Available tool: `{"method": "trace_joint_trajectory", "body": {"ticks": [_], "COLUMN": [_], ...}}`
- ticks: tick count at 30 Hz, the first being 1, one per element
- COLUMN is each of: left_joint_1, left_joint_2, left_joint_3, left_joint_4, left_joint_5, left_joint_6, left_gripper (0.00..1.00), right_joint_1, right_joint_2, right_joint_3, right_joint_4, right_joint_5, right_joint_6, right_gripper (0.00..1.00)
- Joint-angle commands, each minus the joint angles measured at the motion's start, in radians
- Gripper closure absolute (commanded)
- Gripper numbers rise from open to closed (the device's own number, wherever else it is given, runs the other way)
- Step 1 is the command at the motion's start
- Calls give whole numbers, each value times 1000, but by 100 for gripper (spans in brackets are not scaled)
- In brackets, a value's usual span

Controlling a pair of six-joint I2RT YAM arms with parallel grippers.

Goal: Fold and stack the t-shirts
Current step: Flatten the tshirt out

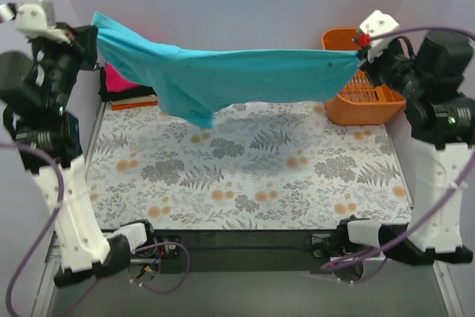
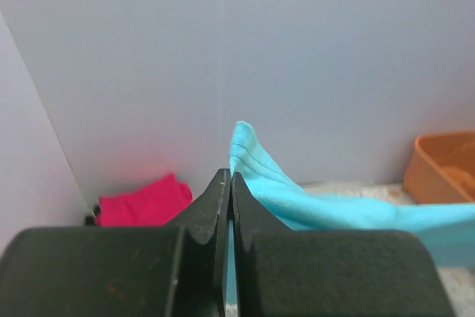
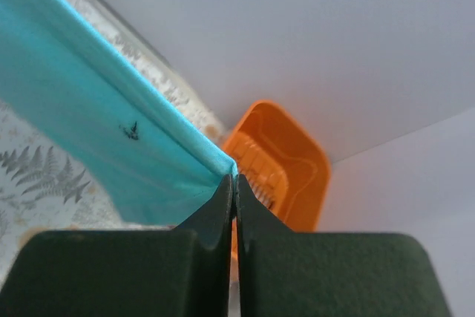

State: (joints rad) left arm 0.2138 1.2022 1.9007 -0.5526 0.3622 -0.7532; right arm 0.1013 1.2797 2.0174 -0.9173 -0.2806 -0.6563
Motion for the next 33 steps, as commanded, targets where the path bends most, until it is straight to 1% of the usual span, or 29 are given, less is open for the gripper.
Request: {"method": "trace_joint_trajectory", "body": {"ticks": [1,4,10,13,15,17,19,20,22,23,24,26,27,28,30,31,32,33], "left_joint_1": [6,4,4,4,6,4,4,6,4,4,4,6,4,4,4,4,6,4], "left_joint_2": [-149,-219,-243,-265,-303,-334,-375,-389,-411,-409,-406,-382,-362,-339,-262,-238,-205,-149], "left_joint_3": [-6,49,236,218,126,30,-125,-234,-348,-391,-482,-564,-618,-647,-690,-747,-762,-784], "left_joint_4": [55,43,-35,-58,-56,-44,-32,-21,18,31,45,117,137,175,222,287,318,353], "left_joint_5": [-124,-176,-241,-270,-272,-255,-217,-203,-154,-140,-108,-92,-86,-48,-23,-2,10,21], "left_joint_6": [-18,-6,67,126,170,183,183,175,164,157,152,131,123,120,100,95,89,81], "left_gripper": [100,100,100,100,100,100,100,100,100,100,100,100,100,100,100,100,100,100], "right_joint_1": [-5,-5,-5,-5,-5,-5,-5,-5,-5,-3,-5,-3,-3,-3,5,6,11,17], "right_joint_2": [-98,-167,-276,-293,-296,-301,-301,-301,-299,-295,-286,-275,-261,-249,-211,-194,-178,-146], "right_joint_3": [4,40,63,55,31,-34,-97,-176,-264,-335,-379,-446,-516,-545,-638,-669,-695,-721], "right_joint_4": [84,106,158,163,163,164,166,172,224,244,289,340,385,406,478,503,530,596], "right_joint_5": [43,46,35,43,40,29,20,12,12,11,9,4,1,-2,12,18,29,37], "right_joint_6": [-3,-3,1,-5,-12,-17,-26,-28,-16,-8,1,18,18,18,15,15,14,23], "right_gripper": [99,99,99,99,99,99,99,99,99,99,99,99,99,99,99,99,99,99]}}
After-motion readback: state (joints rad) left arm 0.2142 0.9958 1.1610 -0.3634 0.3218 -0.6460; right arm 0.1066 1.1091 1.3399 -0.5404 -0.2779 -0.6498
